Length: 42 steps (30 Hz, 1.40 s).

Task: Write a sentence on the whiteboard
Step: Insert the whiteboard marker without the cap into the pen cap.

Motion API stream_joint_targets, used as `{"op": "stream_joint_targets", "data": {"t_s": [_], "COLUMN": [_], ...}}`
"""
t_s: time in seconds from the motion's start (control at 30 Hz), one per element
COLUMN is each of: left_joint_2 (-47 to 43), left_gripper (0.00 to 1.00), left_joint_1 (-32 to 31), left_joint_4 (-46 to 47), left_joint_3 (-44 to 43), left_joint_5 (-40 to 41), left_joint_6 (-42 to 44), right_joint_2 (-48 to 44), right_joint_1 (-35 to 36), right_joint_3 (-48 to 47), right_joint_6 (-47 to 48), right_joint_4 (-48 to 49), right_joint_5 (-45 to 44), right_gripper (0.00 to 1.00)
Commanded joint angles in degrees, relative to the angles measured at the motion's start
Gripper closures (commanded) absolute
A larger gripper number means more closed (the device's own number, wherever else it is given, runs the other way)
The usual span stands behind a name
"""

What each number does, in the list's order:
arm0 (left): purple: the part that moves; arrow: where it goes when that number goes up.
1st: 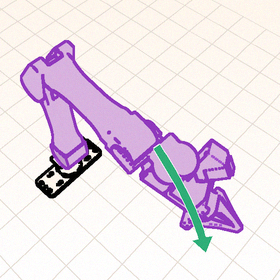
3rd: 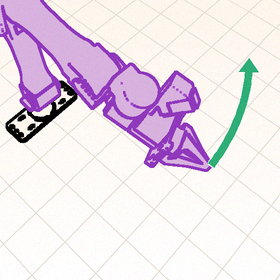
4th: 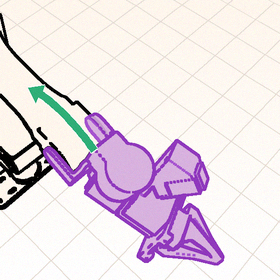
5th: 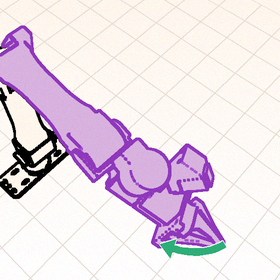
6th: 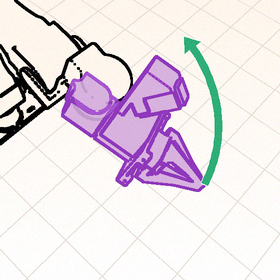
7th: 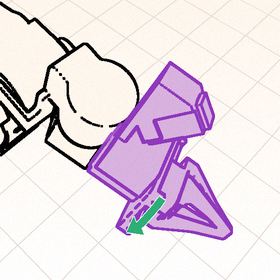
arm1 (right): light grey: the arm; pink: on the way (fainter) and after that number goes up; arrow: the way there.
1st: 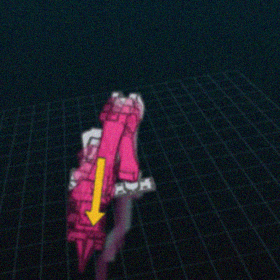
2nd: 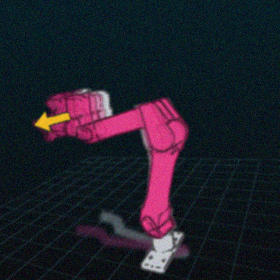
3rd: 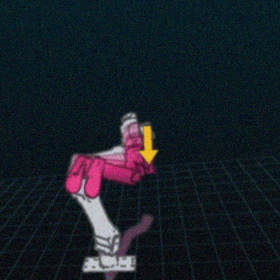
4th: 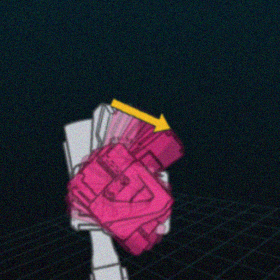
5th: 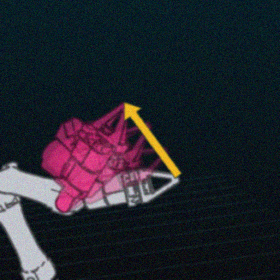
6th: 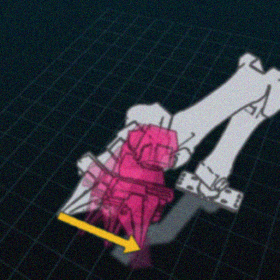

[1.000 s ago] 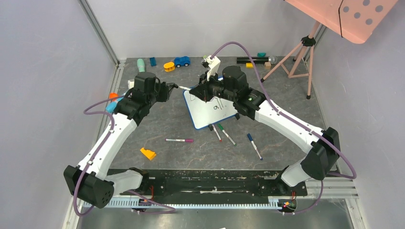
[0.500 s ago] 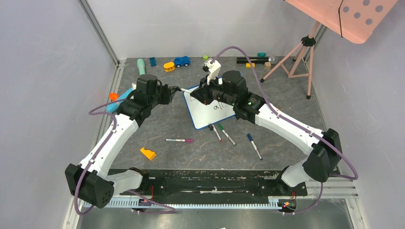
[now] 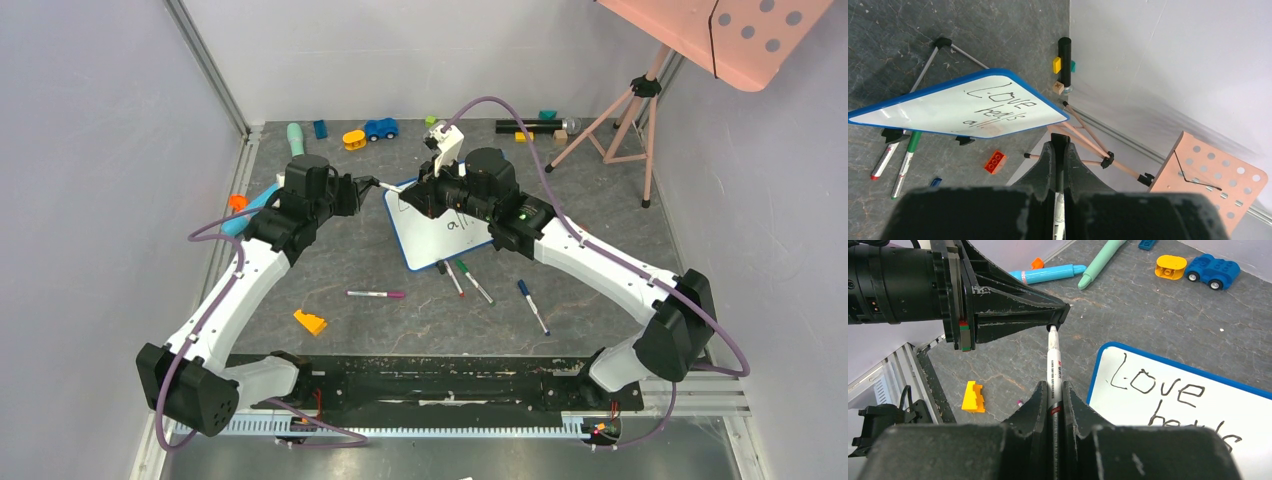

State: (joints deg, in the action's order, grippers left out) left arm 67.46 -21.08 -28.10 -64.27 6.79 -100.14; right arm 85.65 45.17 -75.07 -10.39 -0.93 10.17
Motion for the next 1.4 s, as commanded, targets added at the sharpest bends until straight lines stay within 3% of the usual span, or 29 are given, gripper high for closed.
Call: {"op": "stream_joint_targets", "data": {"t_s": [0.0,0.43,0.77,0.97,1.17,1.37], "left_joint_2": [-0.32,-1.25,0.35,0.26,-0.46,-3.45], "left_gripper": [0.98,0.98,0.98,0.98,0.98,0.98], "left_joint_1": [0.11,0.13,-1.00,-3.96,-7.67,-10.47], "left_joint_4": [2.38,3.93,7.64,8.00,9.00,1.36], "left_joint_3": [0.20,1.60,-0.63,-2.80,-2.44,-1.49], "left_joint_5": [-1.10,-2.39,-1.51,0.73,-3.41,-4.28], "left_joint_6": [-3.17,-3.75,3.11,9.07,12.91,8.64], "right_joint_2": [-1.16,2.06,7.86,9.74,11.17,10.67], "right_joint_1": [0.24,0.21,0.39,0.34,0.36,0.28], "right_joint_3": [0.09,-2.26,-11.24,-11.62,-12.77,-10.72], "right_joint_6": [0.90,0.49,-1.51,-2.65,-3.75,-5.49], "right_joint_4": [1.64,-0.06,-6.98,-4.08,-2.86,-2.02], "right_joint_5": [-0.58,-1.98,-13.31,-12.45,-7.50,-7.63], "right_gripper": [1.00,1.00,1.00,1.00,1.00,1.00]}}
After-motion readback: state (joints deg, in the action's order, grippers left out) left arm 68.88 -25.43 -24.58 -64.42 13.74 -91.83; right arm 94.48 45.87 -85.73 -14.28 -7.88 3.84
